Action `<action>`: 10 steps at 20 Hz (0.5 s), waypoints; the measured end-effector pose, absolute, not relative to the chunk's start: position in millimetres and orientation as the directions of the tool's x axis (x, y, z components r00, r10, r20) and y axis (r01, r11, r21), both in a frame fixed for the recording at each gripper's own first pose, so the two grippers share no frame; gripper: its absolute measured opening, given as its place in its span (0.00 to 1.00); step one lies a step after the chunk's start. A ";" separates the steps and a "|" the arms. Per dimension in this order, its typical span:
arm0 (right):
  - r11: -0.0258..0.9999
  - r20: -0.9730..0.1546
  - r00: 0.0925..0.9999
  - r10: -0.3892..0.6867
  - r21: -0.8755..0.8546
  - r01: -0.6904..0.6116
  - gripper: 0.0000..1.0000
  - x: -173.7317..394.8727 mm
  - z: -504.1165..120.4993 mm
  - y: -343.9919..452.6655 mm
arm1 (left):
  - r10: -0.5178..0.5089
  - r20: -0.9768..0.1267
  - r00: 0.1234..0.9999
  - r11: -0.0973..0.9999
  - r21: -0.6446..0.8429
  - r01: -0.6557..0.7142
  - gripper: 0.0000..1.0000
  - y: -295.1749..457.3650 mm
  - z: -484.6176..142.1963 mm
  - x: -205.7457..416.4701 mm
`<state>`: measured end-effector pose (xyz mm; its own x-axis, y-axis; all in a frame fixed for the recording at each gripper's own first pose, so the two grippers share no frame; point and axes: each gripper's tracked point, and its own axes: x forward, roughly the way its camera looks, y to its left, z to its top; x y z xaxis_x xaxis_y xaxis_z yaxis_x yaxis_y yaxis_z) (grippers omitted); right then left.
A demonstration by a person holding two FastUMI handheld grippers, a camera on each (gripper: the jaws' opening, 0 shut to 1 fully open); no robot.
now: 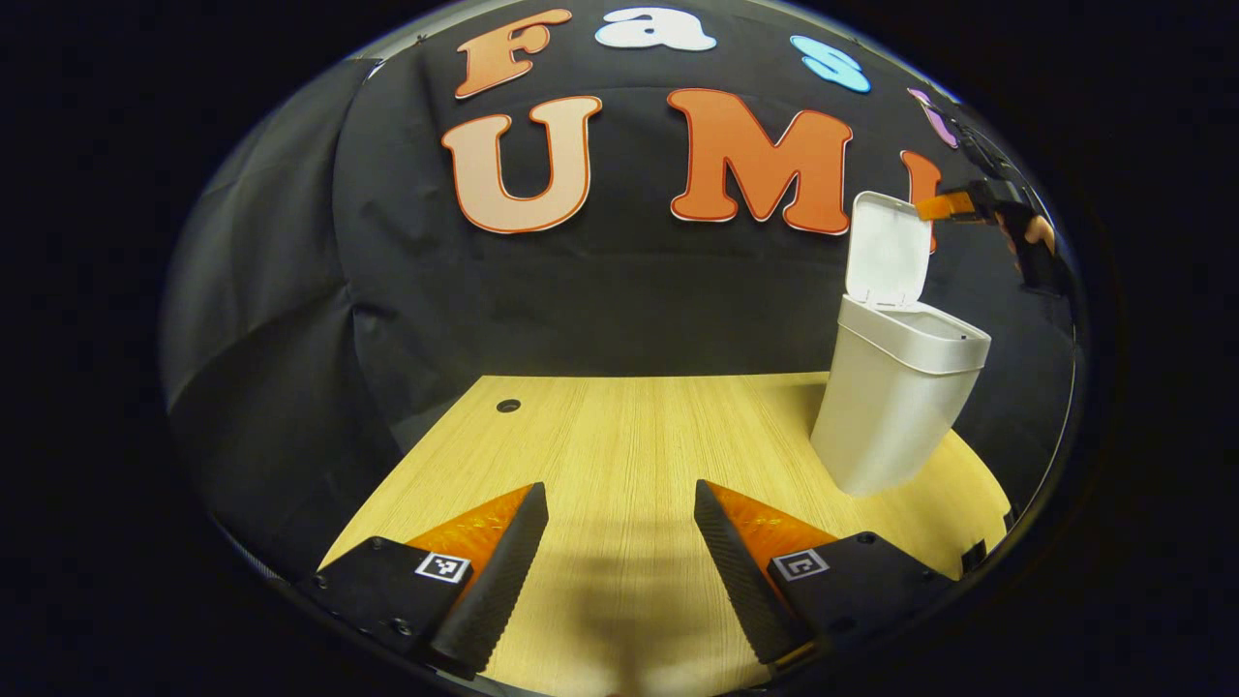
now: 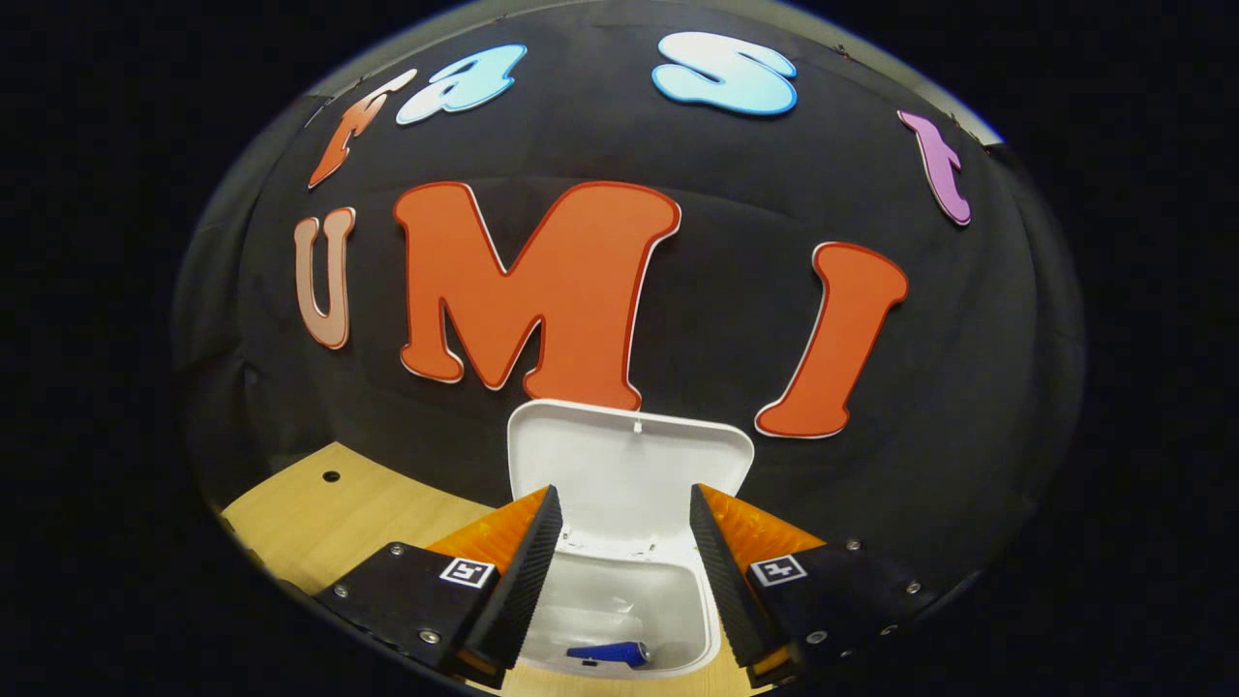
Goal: Press the lid of the desktop garbage bin to open it, pick up the crumpled paper on the desktop and throw it into the bin, then pick up the pop can on the desktop and drop it into the bin, and finally close the garbage bin lid.
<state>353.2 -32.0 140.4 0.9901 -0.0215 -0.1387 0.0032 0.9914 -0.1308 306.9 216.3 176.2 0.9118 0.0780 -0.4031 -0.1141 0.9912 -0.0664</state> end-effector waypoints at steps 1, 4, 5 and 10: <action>0.992 -0.126 0.992 -0.025 -0.129 0.008 0.81 357.8 149.4 -31.8 | 0.081 -0.402 0.912 0.991 -0.066 -0.117 0.98 219.8 176.6 306.0; 0.990 -0.096 0.995 -0.029 -0.138 0.016 0.81 367.0 168.9 -31.3 | 0.101 -0.394 0.913 0.989 -0.058 -0.135 0.97 231.2 178.7 301.8; 0.991 -0.088 0.996 -0.029 -0.135 0.016 0.80 368.6 173.6 -32.8 | 0.107 -0.393 0.913 0.989 -0.056 -0.140 0.97 234.3 179.3 300.5; 0.994 -0.066 0.997 -0.038 -0.102 0.031 0.79 389.4 184.8 -36.4 | 0.136 -0.393 0.910 0.984 -0.051 -0.169 0.98 247.3 177.1 294.0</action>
